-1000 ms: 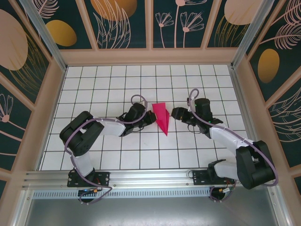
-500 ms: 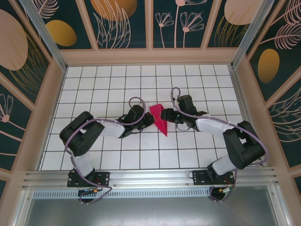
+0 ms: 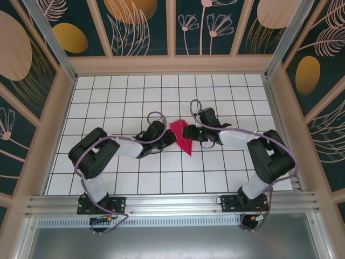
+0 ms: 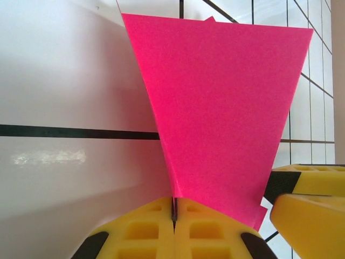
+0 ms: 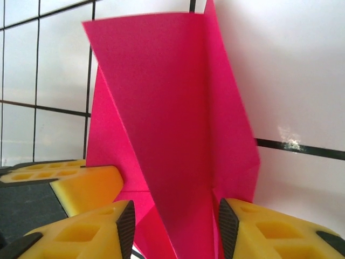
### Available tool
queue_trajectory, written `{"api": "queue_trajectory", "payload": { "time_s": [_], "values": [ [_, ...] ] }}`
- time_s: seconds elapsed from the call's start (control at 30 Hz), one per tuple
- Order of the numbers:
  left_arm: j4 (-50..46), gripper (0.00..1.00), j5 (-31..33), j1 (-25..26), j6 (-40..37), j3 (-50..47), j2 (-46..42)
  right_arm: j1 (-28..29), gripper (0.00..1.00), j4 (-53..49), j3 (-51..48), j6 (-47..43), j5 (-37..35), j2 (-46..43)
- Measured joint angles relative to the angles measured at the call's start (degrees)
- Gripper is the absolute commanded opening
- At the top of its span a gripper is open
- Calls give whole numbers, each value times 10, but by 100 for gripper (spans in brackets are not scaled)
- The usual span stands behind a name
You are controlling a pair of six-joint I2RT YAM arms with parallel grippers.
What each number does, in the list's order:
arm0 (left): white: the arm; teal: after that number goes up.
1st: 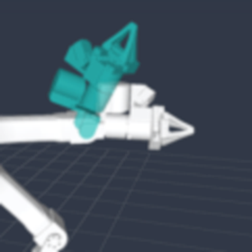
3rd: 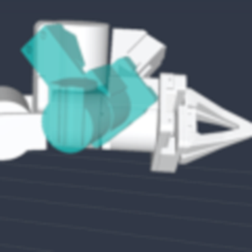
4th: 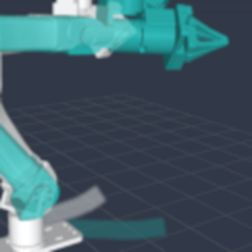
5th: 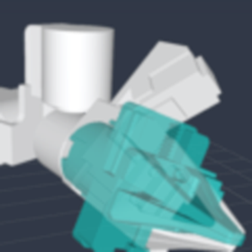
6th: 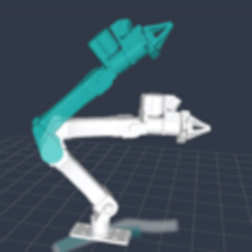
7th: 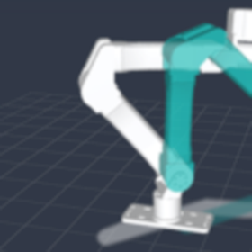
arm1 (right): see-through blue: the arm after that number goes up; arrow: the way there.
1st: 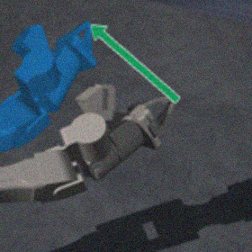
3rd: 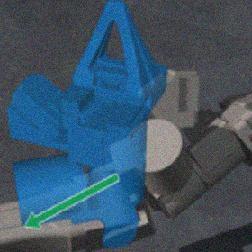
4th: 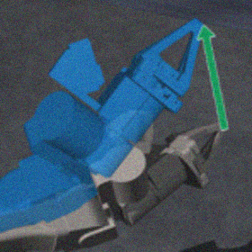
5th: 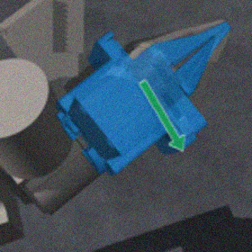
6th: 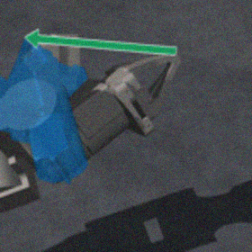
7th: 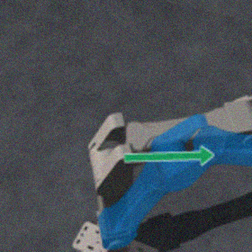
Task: Fold a paper plane with a square sheet of paper (pick it up from the middle)
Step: Turn over a paper plane at the center of the table, then move the paper plane to the center of the table.
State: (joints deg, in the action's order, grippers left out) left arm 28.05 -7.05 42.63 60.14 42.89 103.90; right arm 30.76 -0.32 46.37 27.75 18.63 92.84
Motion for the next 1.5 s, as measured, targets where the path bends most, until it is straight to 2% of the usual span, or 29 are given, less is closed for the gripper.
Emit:
{"api": "queue_trajectory", "payload": {
  "time_s": [0.17,0.5,0.67,0.8,0.9,1.37,1.47,1.5],
  "values": [
    [-1,0,0,0,0,0,5,0,57,-7,0,-11,21,4],
    [-2,0,0,0,0,0,10,1,56,-21,-5,-20,42,3],
    [-2,0,-6,0,0,0,9,20,56,-33,-9,-20,41,3],
    [-2,0,-18,0,0,2,9,34,62,-43,-12,-24,37,0],
    [2,0,-27,0,0,3,9,42,63,-43,-12,-24,32,-3],
    [9,0,-45,0,0,4,9,51,46,-55,-12,-32,-6,2],
    [9,0,-45,0,0,5,9,53,39,-62,-11,-33,-14,7],
    [9,0,-45,0,0,5,9,54,34,-63,-11,-34,-19,9]
  ]
}}
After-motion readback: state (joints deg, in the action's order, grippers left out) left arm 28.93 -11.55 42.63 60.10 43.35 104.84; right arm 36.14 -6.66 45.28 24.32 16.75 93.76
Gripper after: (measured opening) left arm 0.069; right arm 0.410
